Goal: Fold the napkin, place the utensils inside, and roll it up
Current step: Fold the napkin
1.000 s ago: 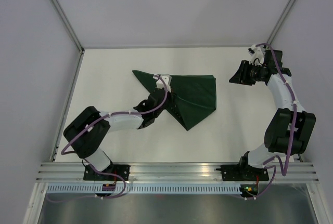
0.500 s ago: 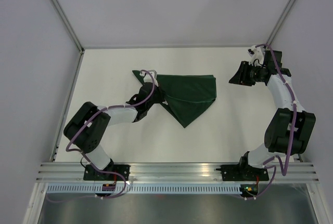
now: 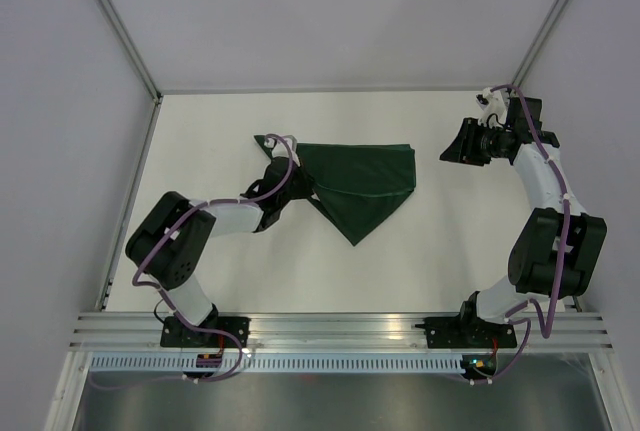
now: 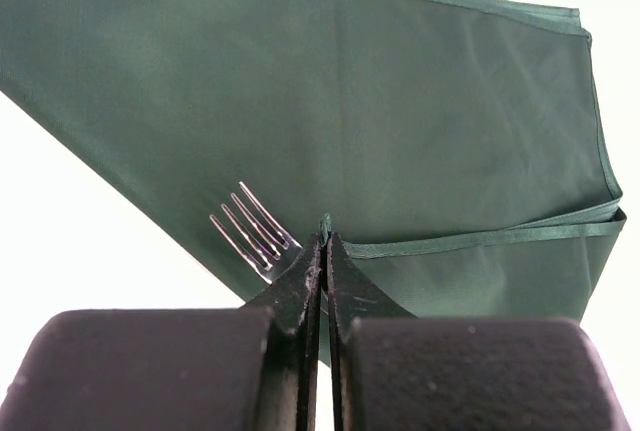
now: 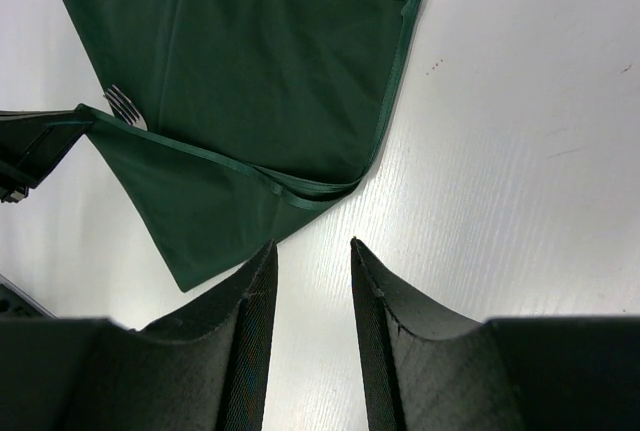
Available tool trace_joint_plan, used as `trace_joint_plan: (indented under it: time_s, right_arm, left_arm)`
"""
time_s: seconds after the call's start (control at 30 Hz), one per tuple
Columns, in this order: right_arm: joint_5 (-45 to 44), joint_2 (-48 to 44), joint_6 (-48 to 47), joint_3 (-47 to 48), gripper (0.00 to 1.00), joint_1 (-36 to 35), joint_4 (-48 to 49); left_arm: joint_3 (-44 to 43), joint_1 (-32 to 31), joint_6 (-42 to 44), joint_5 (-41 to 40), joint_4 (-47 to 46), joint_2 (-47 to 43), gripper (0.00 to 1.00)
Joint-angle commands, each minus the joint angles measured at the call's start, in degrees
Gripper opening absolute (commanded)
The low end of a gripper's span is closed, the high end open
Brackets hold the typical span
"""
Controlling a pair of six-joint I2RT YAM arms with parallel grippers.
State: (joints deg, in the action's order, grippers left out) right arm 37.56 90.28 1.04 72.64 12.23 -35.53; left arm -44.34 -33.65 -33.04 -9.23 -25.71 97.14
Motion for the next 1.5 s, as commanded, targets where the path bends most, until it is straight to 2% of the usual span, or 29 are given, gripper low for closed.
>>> trace_joint_plan:
  time_s: [0.0,0.5,0.6,0.73,0.9,1.07,1.2,1.27,1.47]
  right_arm:
    - [1.02,0.16,-0.51,-0.04,0.41,0.34,1.08]
    - [1.02,0.6,-0.51,-0.04,0.41,0.34,1.08]
    - [1.02,0.77,-0.51,-0.04,0.41,0.34,0.9]
    - [1.02,0.69,-0.6,-0.04,0.41,0.34,0.99]
    - [0.85,0.77,-0.51,-0.13,0.41,0.34,0.99]
    - [1.02,1.04,-0.6,-0.13,0.41,0.34,0.81]
    - [1.29,0.95,-0.51,-0.04,0.41,0.25,0.99]
    - [1.37,0.95,-0.51,-0.04,0.41,0.25,0.9]
    - [1.29,1.13,-0.6,0.04,0.41,-0.27,1.07]
  left_arm:
    - [-0.31,0.95,-2.12,1.41,-1.18,1.38,0.02]
    - [-1.98,3.59,-2.47,4.14,-0.92,3.14,0.05]
    - [-2.16,4.03,-2.3,4.66,-1.0,3.05,0.13]
    - [-2.77,4.64,-1.77,5.37,-0.57,2.26,0.4]
    - [-3.21,6.31,-1.15,4.84,0.23,-0.98,0.53]
    - [-5.23,10.52,-0.45,3.79,4.61,-3.8,0.55]
    - [-7.34,17.1,-1.94,3.61,8.83,-4.07,0.56]
    - [-8.92,20.36,-3.25,5.27,10.24,-2.49,0.55]
    - [-16.38,24.41,-3.61,8.88,12.7,6.1,0.53]
